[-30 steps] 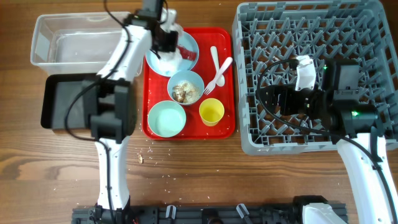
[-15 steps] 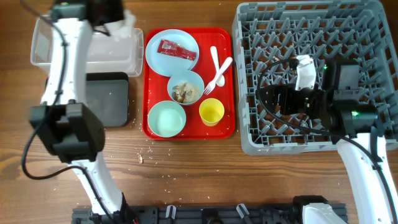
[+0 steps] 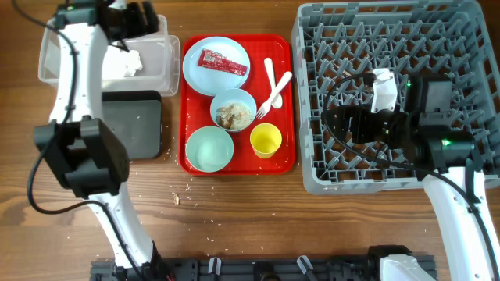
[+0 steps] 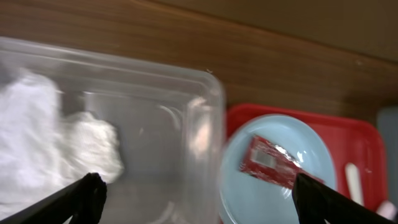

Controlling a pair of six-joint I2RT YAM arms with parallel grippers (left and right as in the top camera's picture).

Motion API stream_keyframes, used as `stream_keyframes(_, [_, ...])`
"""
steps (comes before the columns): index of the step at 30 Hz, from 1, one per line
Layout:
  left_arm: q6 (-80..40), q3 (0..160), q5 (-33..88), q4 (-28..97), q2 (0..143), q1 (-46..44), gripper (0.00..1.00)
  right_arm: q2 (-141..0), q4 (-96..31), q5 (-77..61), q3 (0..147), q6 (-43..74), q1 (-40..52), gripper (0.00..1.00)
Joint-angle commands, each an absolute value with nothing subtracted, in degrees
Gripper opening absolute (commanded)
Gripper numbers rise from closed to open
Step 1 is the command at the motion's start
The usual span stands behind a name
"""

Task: Sort waste into correct bins and load items into the dishwasher rack
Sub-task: 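Grasp the red wrapper on the plate with left gripper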

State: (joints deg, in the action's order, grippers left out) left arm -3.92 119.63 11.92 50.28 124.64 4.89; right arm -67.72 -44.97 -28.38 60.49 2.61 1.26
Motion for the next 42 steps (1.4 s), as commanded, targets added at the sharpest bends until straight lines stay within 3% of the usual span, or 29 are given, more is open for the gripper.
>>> stream_keyframes(1, [-10.9, 120.2, 12.1, 52.6, 123.1, -3.5, 0.95, -68.2, -44.6, -27.9, 61.8, 3.2, 1.4, 1.0])
stream_keyframes(4, [-22.1, 120.2, 2.7, 53.5, 126.6, -10.0, 0.91, -68.2, -44.7, -27.9, 61.8, 3.2, 1.4, 1.0])
stream_keyframes(7, [-28.0, 120.2, -1.5, 52.5, 131.1, -14.5, 0.82, -68.2, -44.8, -27.9, 61.8, 3.2, 1.4, 1.0])
stream_keyframes(9, [-30.9, 120.2, -4.2, 51.2, 134.1, -16.2, 0.81, -68.2, -45.2, -27.9, 61.8, 3.2, 1.4, 1.0])
stream_keyframes(25, [-33.2, 120.0, -4.2, 45.8, 145.1, -16.7, 0.79, -70.6, -46.3, -27.9, 61.4, 3.2, 1.4, 1.0])
stream_keyframes(26, [-32.4, 120.0, -4.2, 46.1, 145.1, -16.7, 0.72, -70.7, -46.3, -27.9, 61.4, 3.2, 1.4, 1.0])
stream_keyframes(27, [-30.2, 120.0, -4.1, 46.8, 145.1, -16.7, 0.56, -70.7, -46.4, -27.9, 61.4, 3.2, 1.4, 1.0])
stream_keyframes(28, [-28.5, 120.0, -4.1, 47.9, 145.1, -16.7, 0.34, -70.7, -46.4, -27.9, 61.4, 3.2, 1.4, 1.0])
stream_keyframes(30, [-25.7, 120.0, -4.2, 50.9, 145.1, -16.6, 0.09, -70.7, -46.4, -27.9, 61.4, 3.2, 1.5, 1.0])
stream_keyframes(31, [-24.6, 120.1, -4.2, 52.2, 145.1, -16.6, 0.04, -70.7, -46.4, -27.9, 61.4, 3.2, 1.5, 1.0])
stream_keyframes(42, [-21.2, 122.0, -4.1, 56.2, 133.1, -13.3, 0.04, -70.7, -46.4, -27.9, 61.4, 3.2, 1.4, 1.0])
